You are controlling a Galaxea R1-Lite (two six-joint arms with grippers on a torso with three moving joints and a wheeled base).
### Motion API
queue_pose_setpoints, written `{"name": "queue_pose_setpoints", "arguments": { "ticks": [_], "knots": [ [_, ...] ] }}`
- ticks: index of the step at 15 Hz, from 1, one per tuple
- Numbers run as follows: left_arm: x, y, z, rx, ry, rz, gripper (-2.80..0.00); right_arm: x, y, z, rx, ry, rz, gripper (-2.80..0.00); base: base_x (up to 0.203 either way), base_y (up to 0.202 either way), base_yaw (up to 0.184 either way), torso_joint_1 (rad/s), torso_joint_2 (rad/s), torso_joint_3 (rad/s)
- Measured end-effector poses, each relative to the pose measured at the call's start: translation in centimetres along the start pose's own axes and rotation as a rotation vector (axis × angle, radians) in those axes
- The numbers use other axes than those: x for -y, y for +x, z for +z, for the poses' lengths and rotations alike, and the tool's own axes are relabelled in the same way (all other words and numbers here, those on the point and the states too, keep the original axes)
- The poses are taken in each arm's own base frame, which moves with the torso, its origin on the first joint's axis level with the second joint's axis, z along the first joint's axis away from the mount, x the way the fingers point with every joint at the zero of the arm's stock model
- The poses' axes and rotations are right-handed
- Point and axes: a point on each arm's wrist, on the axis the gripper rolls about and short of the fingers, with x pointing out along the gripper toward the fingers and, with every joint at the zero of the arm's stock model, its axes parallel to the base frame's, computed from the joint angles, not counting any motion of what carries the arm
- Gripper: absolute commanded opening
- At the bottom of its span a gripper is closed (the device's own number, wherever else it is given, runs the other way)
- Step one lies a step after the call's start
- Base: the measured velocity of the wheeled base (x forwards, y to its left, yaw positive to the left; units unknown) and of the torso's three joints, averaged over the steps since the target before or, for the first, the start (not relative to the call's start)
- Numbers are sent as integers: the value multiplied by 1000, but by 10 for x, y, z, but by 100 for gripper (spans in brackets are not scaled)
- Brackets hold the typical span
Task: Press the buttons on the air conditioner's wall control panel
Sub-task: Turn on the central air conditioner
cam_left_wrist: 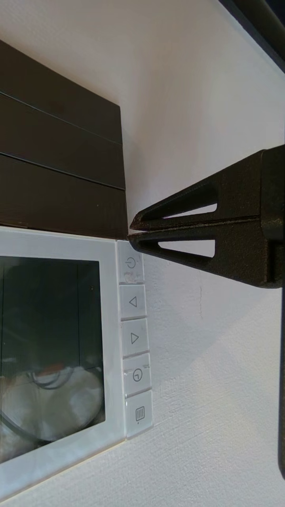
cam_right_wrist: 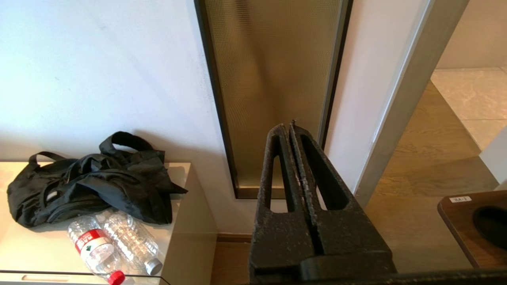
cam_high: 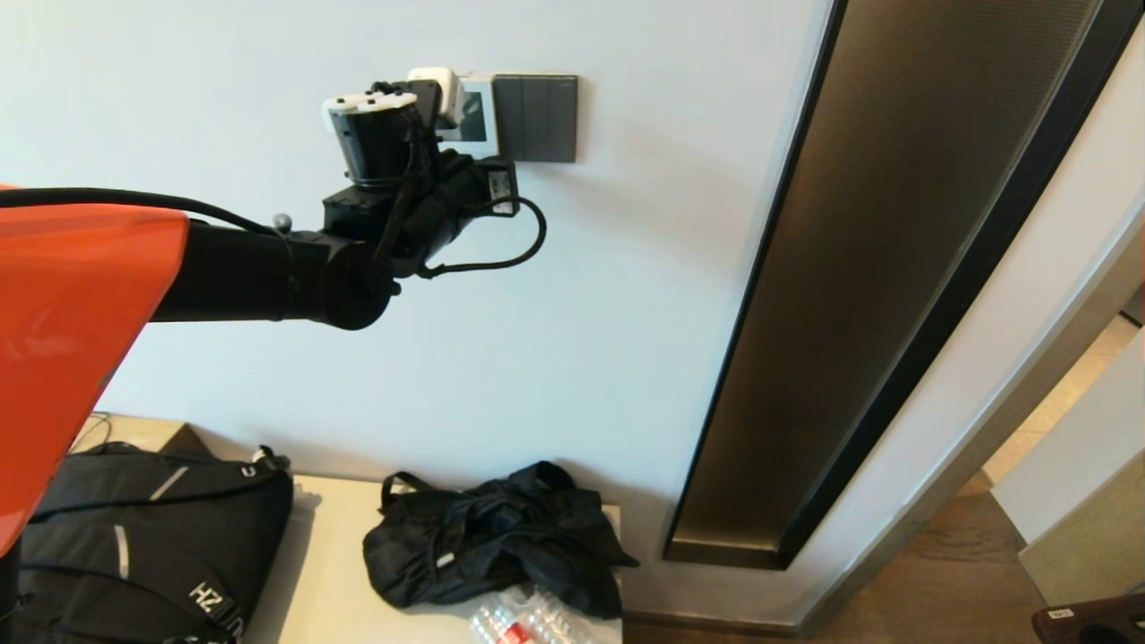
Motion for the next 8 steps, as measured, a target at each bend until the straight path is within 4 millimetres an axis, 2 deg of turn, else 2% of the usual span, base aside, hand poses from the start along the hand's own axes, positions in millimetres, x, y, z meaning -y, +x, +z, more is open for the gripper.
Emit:
{"name": "queue_pose_setpoints", "arguments": {
  "ticks": [8],
  "knots": [
    [-11,4,0,8,4,24,-280,0,0,0,0,0,0,-280,0,0,0,0,0,0]
  ]
}}
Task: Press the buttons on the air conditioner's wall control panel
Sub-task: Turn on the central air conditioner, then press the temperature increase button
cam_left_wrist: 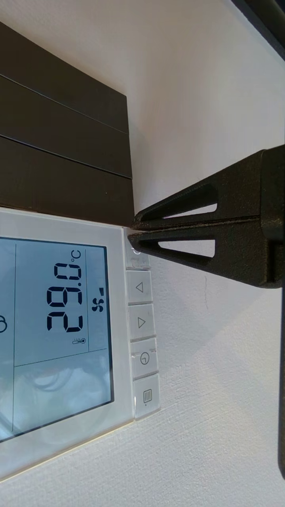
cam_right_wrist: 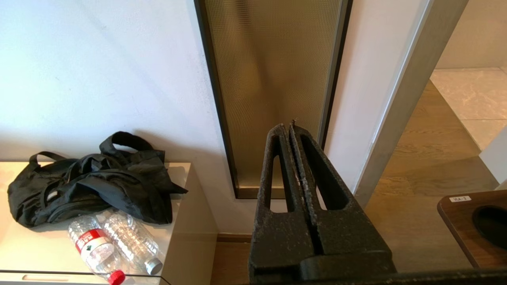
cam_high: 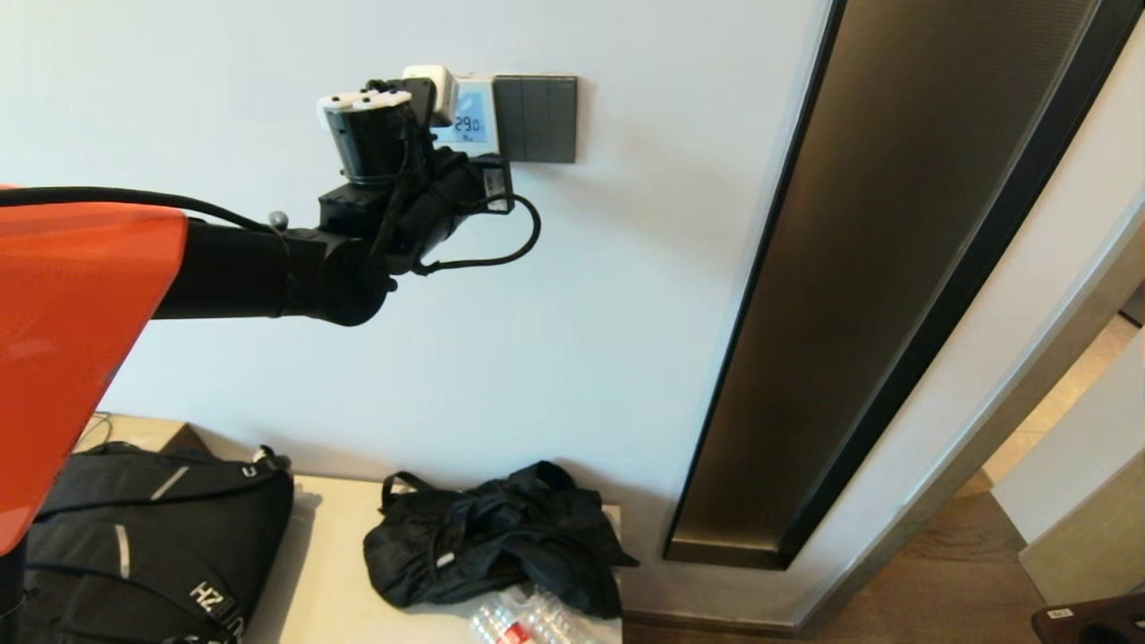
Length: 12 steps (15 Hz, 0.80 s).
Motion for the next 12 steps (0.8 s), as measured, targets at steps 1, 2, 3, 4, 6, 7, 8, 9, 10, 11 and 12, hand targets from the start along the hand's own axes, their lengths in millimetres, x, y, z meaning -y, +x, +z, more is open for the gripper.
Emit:
{"name": "queue_pose_setpoints", "arguments": {
  "ticks": [1,2,3,4,6,7,8,9,10,11,12],
  "knots": [
    [0,0,0,1,0,0,-280,0,0,0,0,0,0,-280,0,0,0,0,0,0],
    [0,0,0,2,0,0,-280,0,0,0,0,0,0,-280,0,0,0,0,0,0],
    [0,0,0,2,-1,0,-280,0,0,0,0,0,0,-280,0,0,0,0,0,0],
    [0,0,0,4,-1,0,-280,0,0,0,0,-1,0,-280,0,0,0,0,0,0],
    [-1,-3,4,18,-3,1,-280,0,0,0,0,-3,0,-280,0,0,0,0,0,0],
    [-1,-6,8,28,-4,1,-280,0,0,0,0,-3,0,-280,0,0,0,0,0,0],
    [-1,-11,13,37,-5,1,-280,0,0,0,0,-3,0,-280,0,0,0,0,0,0],
    [-2,-15,19,44,-5,0,-280,0,0,0,0,-3,0,-280,0,0,0,0,0,0],
    [-2,-20,23,47,-6,0,-280,0,0,0,0,-3,0,-280,0,0,0,0,0,0],
    [-3,-23,27,49,-5,2,-280,0,0,0,0,-3,0,-280,0,0,0,0,0,0],
    [-5,-24,27,45,-4,6,-280,0,0,0,0,-3,0,-280,0,0,0,0,0,0]
  ]
}}
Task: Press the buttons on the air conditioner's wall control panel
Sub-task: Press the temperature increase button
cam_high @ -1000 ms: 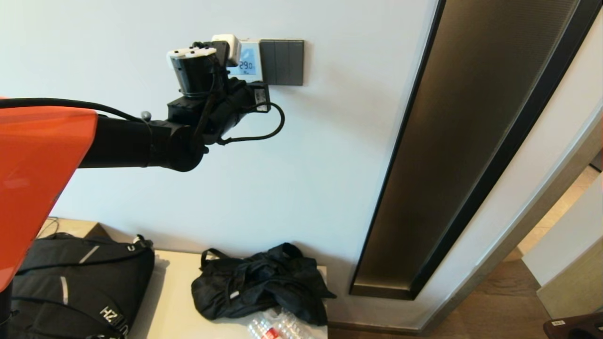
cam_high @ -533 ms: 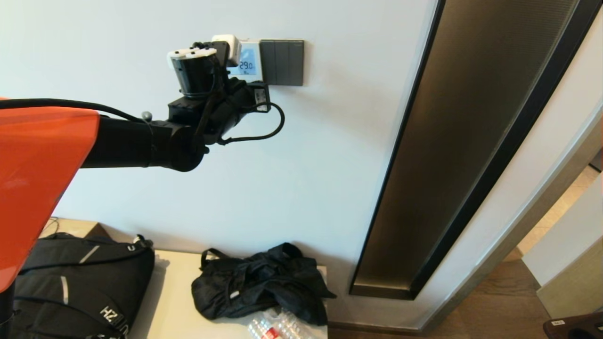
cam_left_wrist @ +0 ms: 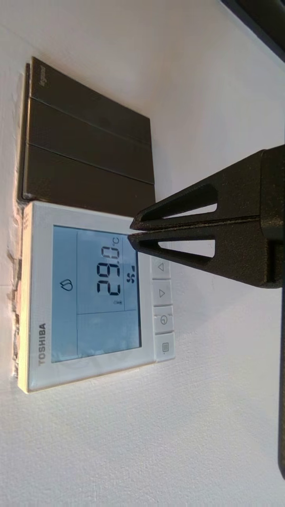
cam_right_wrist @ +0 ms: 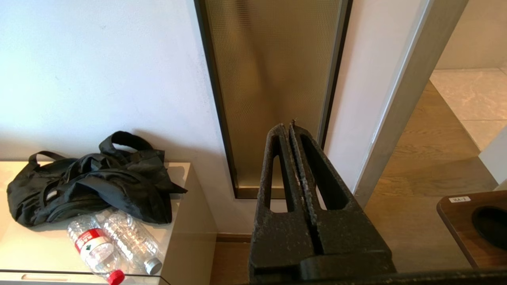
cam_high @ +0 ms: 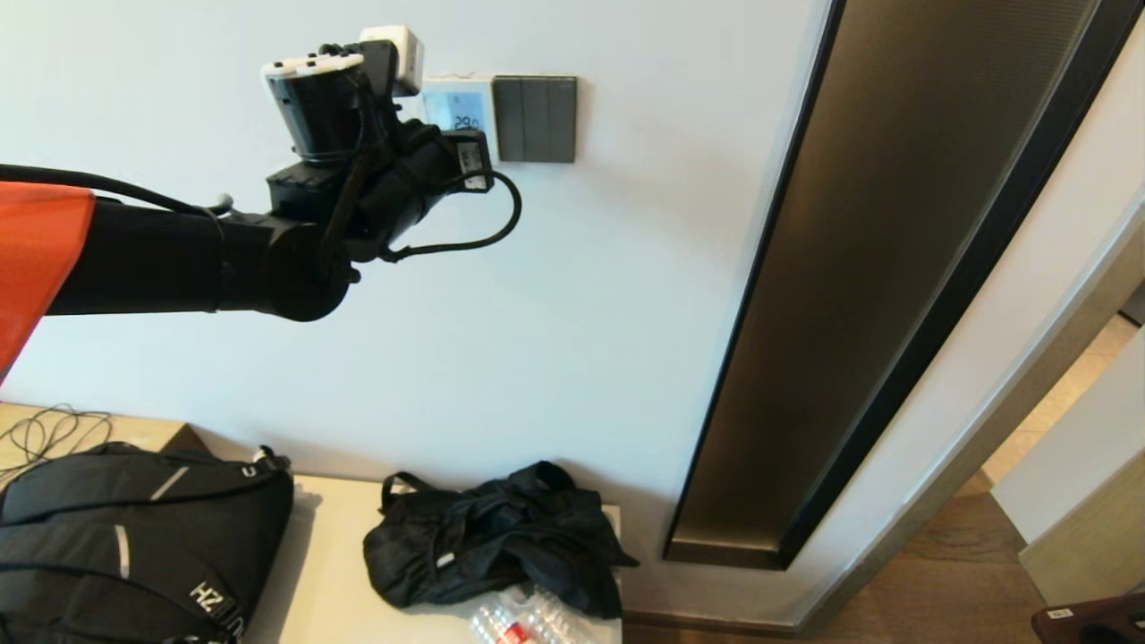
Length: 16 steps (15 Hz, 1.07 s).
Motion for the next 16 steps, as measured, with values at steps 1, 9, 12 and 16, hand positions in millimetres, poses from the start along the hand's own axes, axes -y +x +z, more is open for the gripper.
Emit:
{"name": "queue_pose_setpoints", "arguments": {
  "ticks": [1,9,12,16],
  "knots": [
    [-3,0,0,-4,3,6,-280,0,0,0,0,0,0,-280,0,0,0,0,0,0],
    [-7,5,-19,-54,10,17,-280,0,0,0,0,0,0,-280,0,0,0,0,0,0],
    [-9,8,-23,-58,11,20,-280,0,0,0,0,0,0,-280,0,0,0,0,0,0],
    [-12,12,-27,-61,13,27,-280,0,0,0,0,0,0,-280,0,0,0,0,0,0]
  ]
}}
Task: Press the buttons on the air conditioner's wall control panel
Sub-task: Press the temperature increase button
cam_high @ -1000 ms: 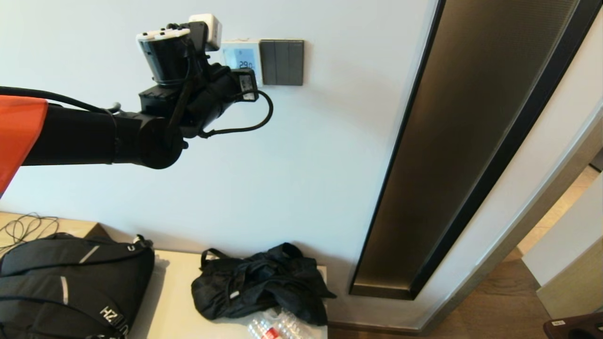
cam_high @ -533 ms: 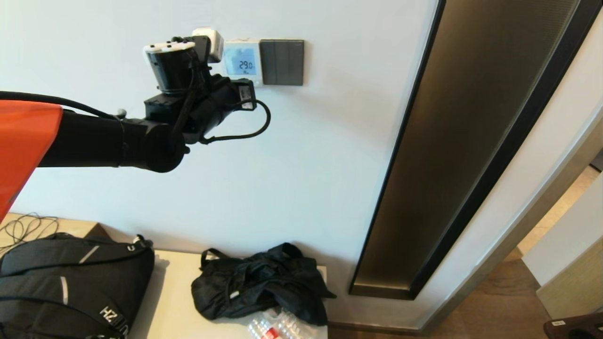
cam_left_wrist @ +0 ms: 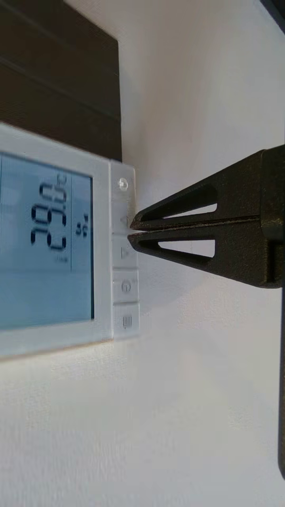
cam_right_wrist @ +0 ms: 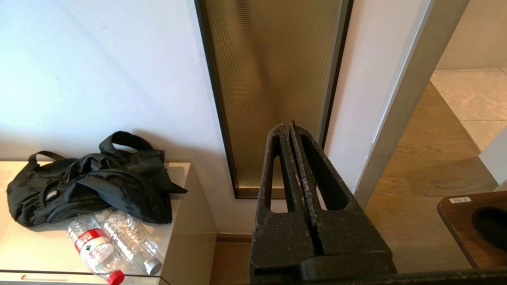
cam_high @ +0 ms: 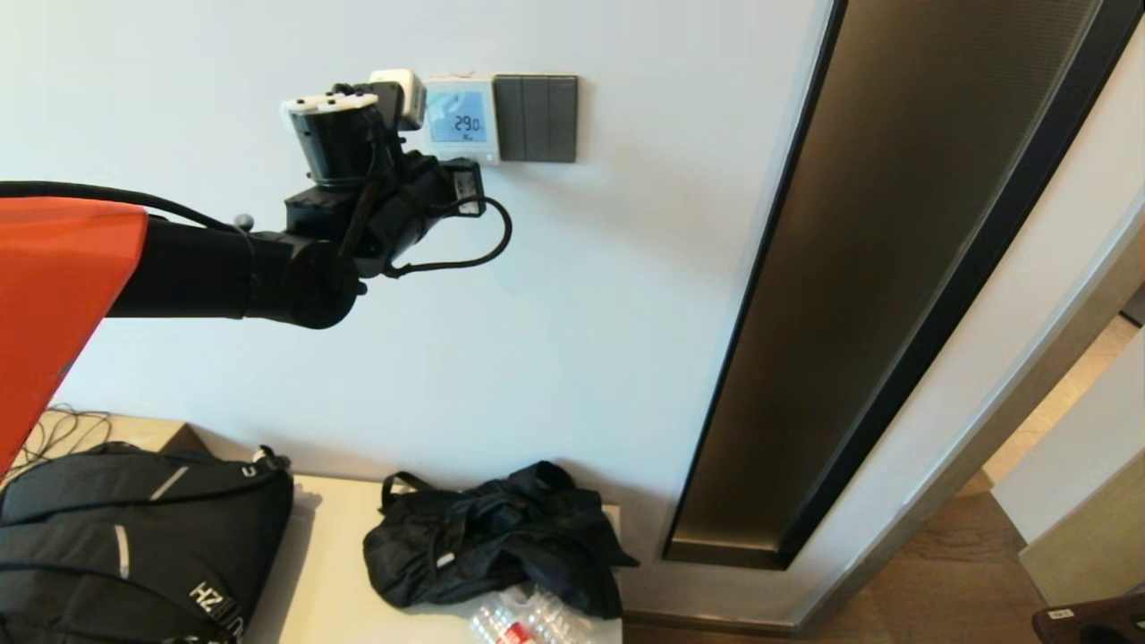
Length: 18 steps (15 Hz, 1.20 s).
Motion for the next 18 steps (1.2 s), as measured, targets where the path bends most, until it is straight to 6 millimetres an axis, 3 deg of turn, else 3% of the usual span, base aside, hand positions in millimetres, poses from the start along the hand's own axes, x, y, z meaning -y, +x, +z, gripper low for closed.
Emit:
{"name": "queue_pose_setpoints", "arguments": {
  "ticks": [18],
  "knots": [
    [1,9,-6,-6,0,2,-280,0,0,0,0,0,0,-280,0,0,0,0,0,0]
  ]
}}
